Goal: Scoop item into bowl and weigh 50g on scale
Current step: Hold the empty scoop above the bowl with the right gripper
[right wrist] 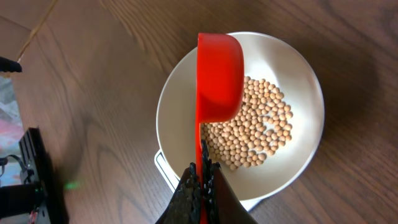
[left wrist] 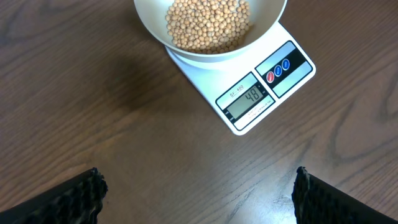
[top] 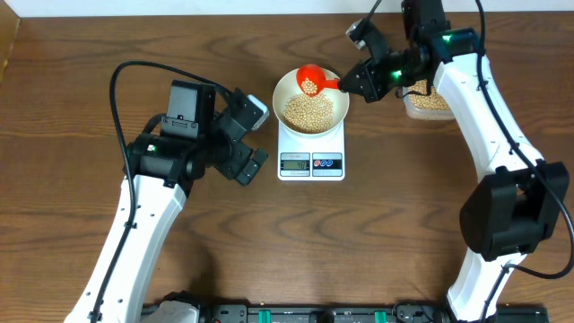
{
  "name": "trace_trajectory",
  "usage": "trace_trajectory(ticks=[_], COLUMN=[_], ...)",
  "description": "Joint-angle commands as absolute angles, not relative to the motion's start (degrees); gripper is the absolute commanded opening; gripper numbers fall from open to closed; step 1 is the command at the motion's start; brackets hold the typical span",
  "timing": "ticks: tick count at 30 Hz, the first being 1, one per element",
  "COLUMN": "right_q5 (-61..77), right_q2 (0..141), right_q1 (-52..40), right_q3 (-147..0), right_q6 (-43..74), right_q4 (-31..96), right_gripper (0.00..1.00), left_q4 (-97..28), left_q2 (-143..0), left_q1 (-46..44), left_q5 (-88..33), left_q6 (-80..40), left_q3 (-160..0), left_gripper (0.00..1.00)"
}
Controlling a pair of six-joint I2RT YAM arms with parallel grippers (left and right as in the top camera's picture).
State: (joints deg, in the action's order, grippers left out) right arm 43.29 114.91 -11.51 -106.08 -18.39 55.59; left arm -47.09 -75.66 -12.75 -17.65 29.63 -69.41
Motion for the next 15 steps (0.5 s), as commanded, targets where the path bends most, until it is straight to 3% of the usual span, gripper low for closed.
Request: trace_trajectory(ticks=[1,15], right_q5=[45.84,43.2], right_q2=[113.6,113.6], right_q1=[-10.74,-10.83], right_q3=[-106.89,-106.89], right_q6=[-17.56,-17.85], right_q4=[55.51,55.51], right_gripper=[0.01,0.01], left_q4=[-47.09,-47.09], left_q2=[-75.99,-75.99], left_q1=[-12.62,-12.62], left_q5=[-17.45,-17.47], left_q6=[29.1,29.1], left_q3=[-69.56,-69.56], left_gripper=[0.98,0.98])
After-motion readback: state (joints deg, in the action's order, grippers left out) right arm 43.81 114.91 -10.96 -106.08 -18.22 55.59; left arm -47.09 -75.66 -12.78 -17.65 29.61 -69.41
